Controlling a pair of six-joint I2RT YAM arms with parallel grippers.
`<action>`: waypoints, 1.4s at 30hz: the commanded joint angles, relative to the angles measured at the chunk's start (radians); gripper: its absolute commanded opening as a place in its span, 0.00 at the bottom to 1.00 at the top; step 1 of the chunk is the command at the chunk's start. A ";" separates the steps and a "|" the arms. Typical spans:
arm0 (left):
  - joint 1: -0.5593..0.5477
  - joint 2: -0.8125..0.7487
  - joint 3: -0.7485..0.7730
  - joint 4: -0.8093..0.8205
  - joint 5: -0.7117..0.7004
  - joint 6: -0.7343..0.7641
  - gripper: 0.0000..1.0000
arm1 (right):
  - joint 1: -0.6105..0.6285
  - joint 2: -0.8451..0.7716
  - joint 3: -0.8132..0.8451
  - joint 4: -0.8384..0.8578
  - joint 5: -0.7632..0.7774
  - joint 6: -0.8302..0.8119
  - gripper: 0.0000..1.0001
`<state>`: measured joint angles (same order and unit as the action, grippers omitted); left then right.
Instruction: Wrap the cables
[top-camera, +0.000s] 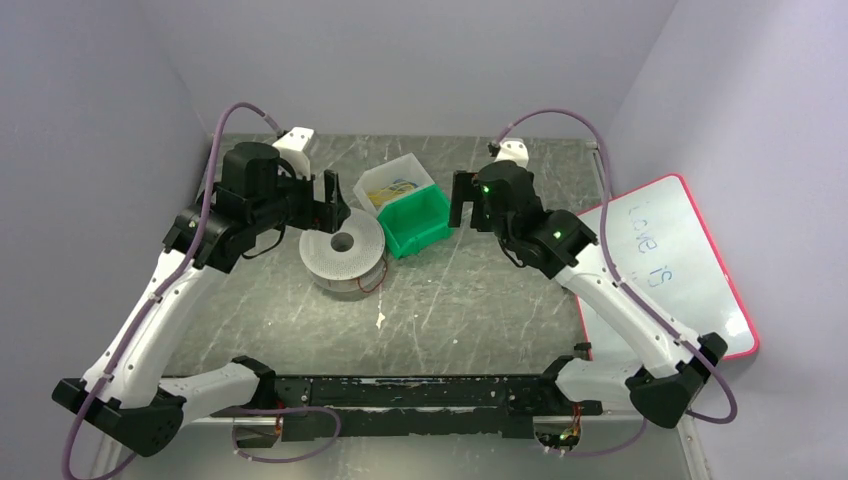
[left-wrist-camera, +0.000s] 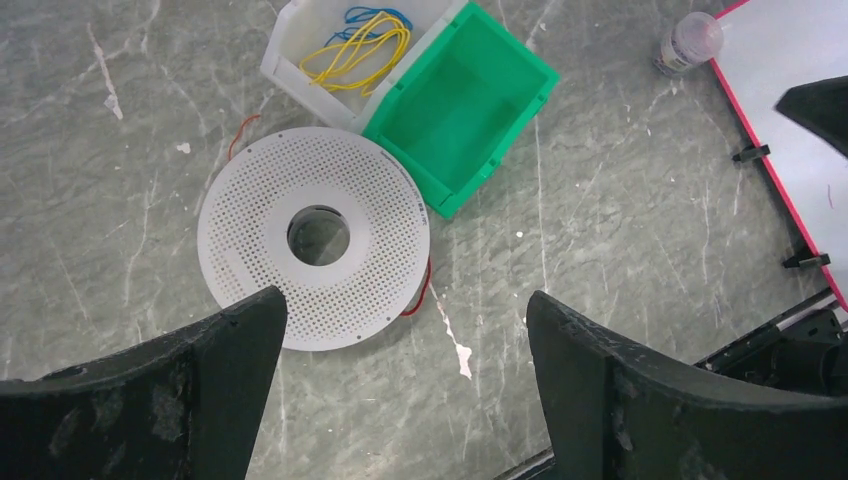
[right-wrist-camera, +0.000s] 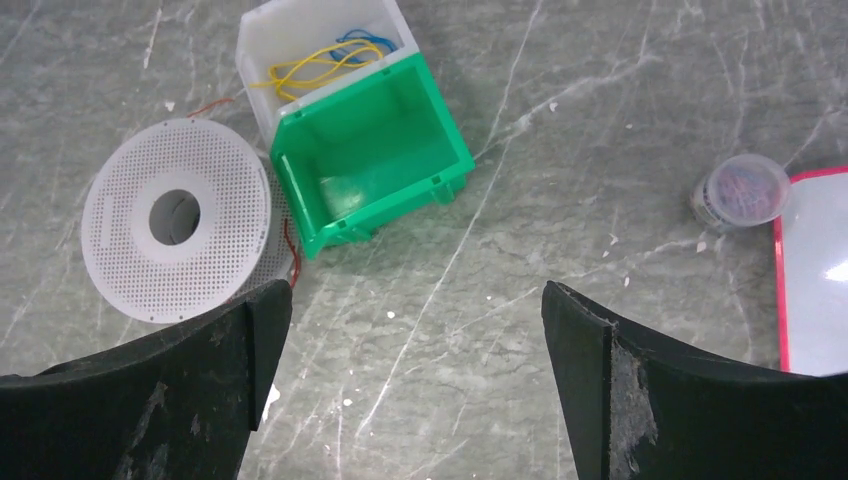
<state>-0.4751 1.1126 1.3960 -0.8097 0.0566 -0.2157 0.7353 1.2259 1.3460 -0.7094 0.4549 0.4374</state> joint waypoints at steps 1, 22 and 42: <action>-0.008 -0.017 0.012 -0.011 -0.058 0.026 0.93 | 0.006 -0.012 0.025 -0.023 0.026 -0.019 1.00; -0.009 -0.219 -0.254 0.111 -0.050 -0.056 0.93 | 0.023 0.178 0.004 0.032 -0.116 0.170 0.90; -0.009 -0.343 -0.500 0.246 0.087 -0.136 0.93 | 0.039 0.467 0.185 0.076 -0.007 0.441 0.86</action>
<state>-0.4797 0.7971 0.9161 -0.6338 0.0967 -0.3336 0.7700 1.6485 1.4750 -0.6712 0.4057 0.8066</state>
